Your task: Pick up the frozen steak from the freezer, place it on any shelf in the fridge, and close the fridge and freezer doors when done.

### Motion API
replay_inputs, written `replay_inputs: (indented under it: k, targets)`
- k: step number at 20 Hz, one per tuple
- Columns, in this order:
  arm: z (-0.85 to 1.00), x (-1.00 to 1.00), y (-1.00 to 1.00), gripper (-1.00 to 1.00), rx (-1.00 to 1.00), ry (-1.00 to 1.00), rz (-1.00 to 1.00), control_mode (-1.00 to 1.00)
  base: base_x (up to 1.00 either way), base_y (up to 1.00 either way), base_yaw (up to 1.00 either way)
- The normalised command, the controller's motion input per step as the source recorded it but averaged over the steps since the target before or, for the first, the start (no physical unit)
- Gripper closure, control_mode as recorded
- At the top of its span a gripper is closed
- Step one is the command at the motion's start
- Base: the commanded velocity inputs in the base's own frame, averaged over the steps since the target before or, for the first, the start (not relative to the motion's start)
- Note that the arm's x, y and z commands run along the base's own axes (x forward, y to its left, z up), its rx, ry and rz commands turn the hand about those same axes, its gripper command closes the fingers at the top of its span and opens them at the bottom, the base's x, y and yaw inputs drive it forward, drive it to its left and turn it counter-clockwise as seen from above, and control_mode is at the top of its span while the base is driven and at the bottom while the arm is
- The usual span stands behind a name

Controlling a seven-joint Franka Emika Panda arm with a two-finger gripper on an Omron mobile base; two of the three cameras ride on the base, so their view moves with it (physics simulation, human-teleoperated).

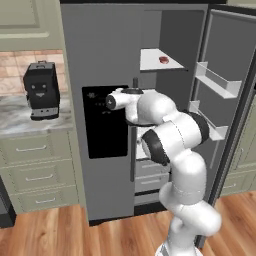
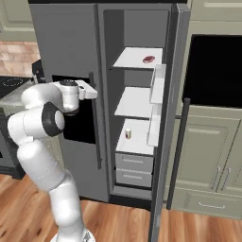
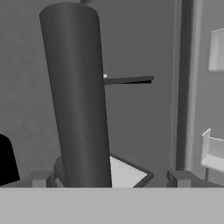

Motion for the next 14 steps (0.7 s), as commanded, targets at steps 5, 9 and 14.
replay_inputs:
  k: [5, 9, 14]
  targets:
    - [0.00, 0.63, 0.00, -1.00, 0.00, 0.00, 0.00, -1.00, 0.00, 0.00, 0.00]
    - [0.00, 0.51, 0.00, -1.00, 0.00, 0.00, 0.00, -1.00, 0.00, 0.00, 0.00]
    - [0.11, 0.25, 0.00, -1.00, 0.00, 0.04, 0.00, -1.00, 0.00, 0.00, 0.00]
